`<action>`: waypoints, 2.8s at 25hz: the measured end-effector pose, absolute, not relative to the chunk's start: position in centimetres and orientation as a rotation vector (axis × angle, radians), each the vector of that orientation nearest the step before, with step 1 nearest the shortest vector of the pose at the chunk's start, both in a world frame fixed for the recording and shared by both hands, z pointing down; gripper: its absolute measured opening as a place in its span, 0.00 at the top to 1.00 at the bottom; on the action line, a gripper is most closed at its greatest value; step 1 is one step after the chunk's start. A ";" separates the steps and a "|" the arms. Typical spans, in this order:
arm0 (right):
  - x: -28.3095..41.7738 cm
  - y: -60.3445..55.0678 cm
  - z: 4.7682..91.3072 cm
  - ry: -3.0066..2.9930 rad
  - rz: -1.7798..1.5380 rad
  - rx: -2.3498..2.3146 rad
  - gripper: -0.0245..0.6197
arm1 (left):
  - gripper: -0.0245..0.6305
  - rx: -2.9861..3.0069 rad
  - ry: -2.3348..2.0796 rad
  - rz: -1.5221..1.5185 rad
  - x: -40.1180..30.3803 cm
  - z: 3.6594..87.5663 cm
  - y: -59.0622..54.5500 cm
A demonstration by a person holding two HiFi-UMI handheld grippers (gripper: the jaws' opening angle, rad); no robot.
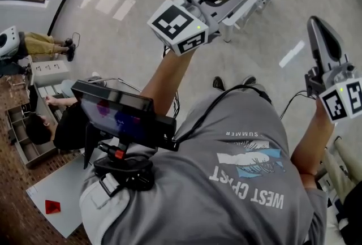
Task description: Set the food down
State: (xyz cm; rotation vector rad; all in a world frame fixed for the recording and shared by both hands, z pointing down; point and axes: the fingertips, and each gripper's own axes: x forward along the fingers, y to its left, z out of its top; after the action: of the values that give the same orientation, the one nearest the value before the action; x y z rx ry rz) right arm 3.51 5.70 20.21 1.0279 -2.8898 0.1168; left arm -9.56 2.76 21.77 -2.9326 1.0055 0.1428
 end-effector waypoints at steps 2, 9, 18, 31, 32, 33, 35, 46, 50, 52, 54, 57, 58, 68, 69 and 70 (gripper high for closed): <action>4.2 4.5 20.6 -2.890 0.133 1.026 0.95 | 0.81 -2.936 1.013 0.130 -9.0 22.2 1.7; 6.8 -1.1 21.3 -2.912 0.160 0.977 0.95 | 0.81 -2.928 1.085 0.083 -6.8 23.1 -3.3; 10.3 -7.6 21.3 -2.940 0.182 0.903 0.95 | 0.81 -2.899 1.156 0.047 -3.1 22.8 -9.5; 11.2 -14.0 23.2 -2.927 0.253 0.902 0.95 | 0.81 -2.923 1.162 0.011 -2.0 24.0 -16.2; 10.9 -14.6 23.3 -2.922 0.256 0.915 0.95 | 0.81 -2.929 1.154 0.012 -2.3 24.2 -16.8; 10.5 -15.1 23.4 -2.917 0.260 0.927 0.95 | 0.81 -2.936 1.145 0.011 -2.6 24.4 -17.4; 9.5 -16.0 23.4 -2.909 0.260 0.939 0.95 | 0.81 -2.950 1.122 0.009 -3.4 24.7 -18.8; 4.1 -23.0 25.3 -2.868 0.298 1.059 0.95 | 0.81 -2.969 1.029 0.019 -9.8 25.4 -26.8; 2.8 -23.9 24.7 -2.844 0.288 1.092 0.95 | 0.81 -2.980 1.019 0.030 -11.4 25.4 -28.5; 2.2 -24.4 24.9 -2.835 0.293 1.087 0.95 | 0.81 -2.988 1.026 0.025 -12.0 25.9 -29.6; 2.2 -25.3 25.4 -2.824 0.307 1.081 0.95 | 0.81 -2.997 1.041 0.016 -12.2 26.8 -31.0; 2.9 -27.3 26.5 -2.814 0.331 1.077 0.95 | 0.81 -3.004 1.063 -0.014 -11.8 28.3 -33.2; 3.1 -27.9 26.8 -2.814 0.336 1.072 0.95 | 0.81 -3.002 1.071 -0.030 -11.7 28.7 -34.0; 5.6 -33.6 28.9 -2.815 0.379 1.005 0.95 | 0.81 -3.022 1.177 -0.221 -9.4 35.1 -41.3; 5.9 -34.1 29.1 -2.812 0.383 1.004 0.95 | 0.81 -3.027 1.186 -0.239 -9.1 35.9 -42.0; 6.3 -34.5 29.1 -2.809 0.386 1.003 0.95 | 0.81 -3.033 1.194 -0.258 -8.9 36.6 -42.7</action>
State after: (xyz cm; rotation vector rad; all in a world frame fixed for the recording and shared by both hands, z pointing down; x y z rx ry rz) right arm 6.27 -34.53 29.14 1.0026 -2.8086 0.3863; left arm -8.87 -42.67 36.57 -3.0330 1.1944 -0.2577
